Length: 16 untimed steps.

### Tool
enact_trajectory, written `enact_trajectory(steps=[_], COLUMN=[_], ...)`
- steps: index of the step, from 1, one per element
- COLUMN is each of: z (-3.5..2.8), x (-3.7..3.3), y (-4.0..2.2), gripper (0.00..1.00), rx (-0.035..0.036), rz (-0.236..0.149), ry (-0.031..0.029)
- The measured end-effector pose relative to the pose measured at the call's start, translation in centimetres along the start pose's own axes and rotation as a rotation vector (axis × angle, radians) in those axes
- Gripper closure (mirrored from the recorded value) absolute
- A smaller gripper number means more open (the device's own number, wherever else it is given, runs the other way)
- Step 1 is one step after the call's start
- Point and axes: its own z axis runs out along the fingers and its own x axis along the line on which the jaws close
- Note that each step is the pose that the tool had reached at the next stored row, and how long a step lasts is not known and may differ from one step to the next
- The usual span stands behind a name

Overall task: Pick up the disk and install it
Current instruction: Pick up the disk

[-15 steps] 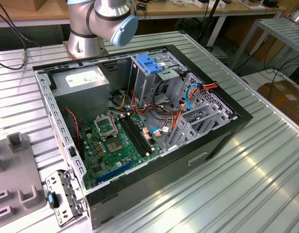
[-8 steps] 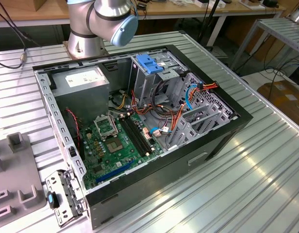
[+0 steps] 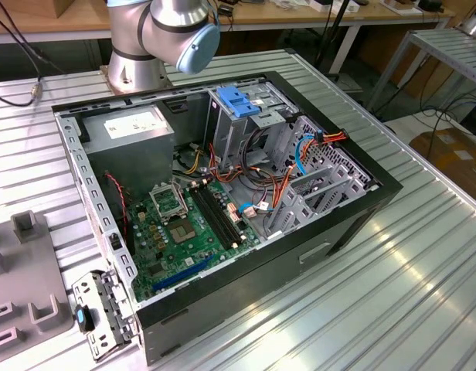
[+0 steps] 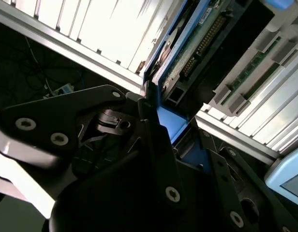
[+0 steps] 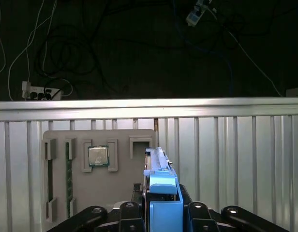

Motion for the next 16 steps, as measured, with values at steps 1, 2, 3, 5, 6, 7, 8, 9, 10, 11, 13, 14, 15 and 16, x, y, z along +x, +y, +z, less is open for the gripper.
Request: enact_trajectory(steps=[1, 2, 3, 5, 6, 7, 8, 9, 10, 11, 13, 14, 15, 16], z=[-0.1, -0.19, -0.27, -0.5, -0.58, -0.74, -0.88, -0.98, -1.06, -1.14, -1.33, -1.41, -1.5, -1.58], x=[0.0, 0.0, -0.01, -0.02, -0.02, -0.03, -0.03, -0.04, -0.04, -0.04, -0.05, -0.06, -0.06, -0.07], y=[0.0, 0.0, 0.0, 0.01, 0.01, 0.01, 0.01, 0.01, 0.01, 0.01, 0.01, 0.01, 0.02, 0.02], gripper=[0.63, 0.63, 0.63, 0.63, 0.63, 0.63, 0.63, 0.63, 0.63, 0.63, 0.63, 0.63, 0.63, 0.63], rx=[-0.0002, -0.0002, -0.0004, -0.0007, -0.0008, -0.0011, -0.0015, -0.0017, -0.0019, -0.0021, -0.0024, -0.0026, -0.0028, -0.003], rz=[0.0, 0.0, 0.0, 0.0, 0.0, 0.0, 0.0, 0.0, 0.0, 0.0, 0.0, 0.0, 0.0, 0.0], ry=[-0.0022, -0.0043, -0.0067, -0.013, -0.015, -0.0188, -0.0221, -0.0247, -0.0267, -0.0288, -0.0341, -0.0363, -0.0382, -0.04])
